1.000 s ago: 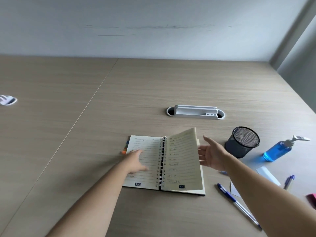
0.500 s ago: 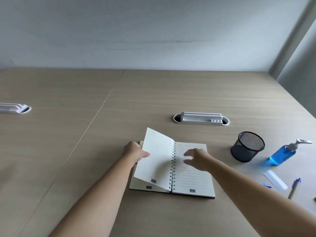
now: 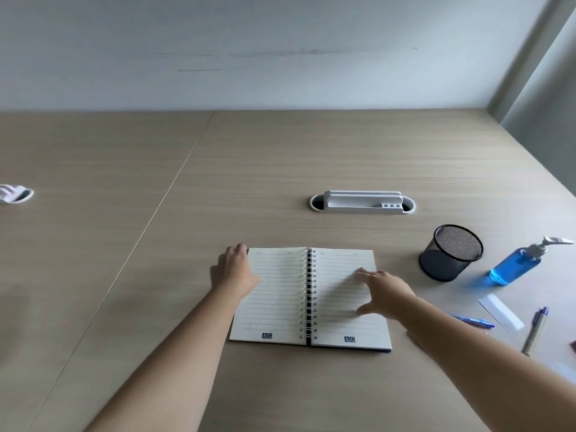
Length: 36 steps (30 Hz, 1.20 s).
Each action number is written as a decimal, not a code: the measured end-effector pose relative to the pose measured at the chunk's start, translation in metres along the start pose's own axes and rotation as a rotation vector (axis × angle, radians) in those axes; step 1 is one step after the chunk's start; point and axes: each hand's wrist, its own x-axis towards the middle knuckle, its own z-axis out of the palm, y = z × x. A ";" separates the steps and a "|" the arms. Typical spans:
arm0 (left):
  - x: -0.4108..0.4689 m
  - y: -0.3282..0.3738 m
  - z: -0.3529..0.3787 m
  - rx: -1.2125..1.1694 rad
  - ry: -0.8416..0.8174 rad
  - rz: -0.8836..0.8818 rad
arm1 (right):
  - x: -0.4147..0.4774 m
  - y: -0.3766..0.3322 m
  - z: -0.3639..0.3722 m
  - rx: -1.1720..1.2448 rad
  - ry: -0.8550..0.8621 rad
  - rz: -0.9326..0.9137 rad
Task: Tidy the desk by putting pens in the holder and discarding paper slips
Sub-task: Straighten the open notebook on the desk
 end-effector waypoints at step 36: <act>-0.043 -0.009 0.071 0.347 -0.183 0.578 | -0.035 0.020 0.059 0.065 0.139 -0.249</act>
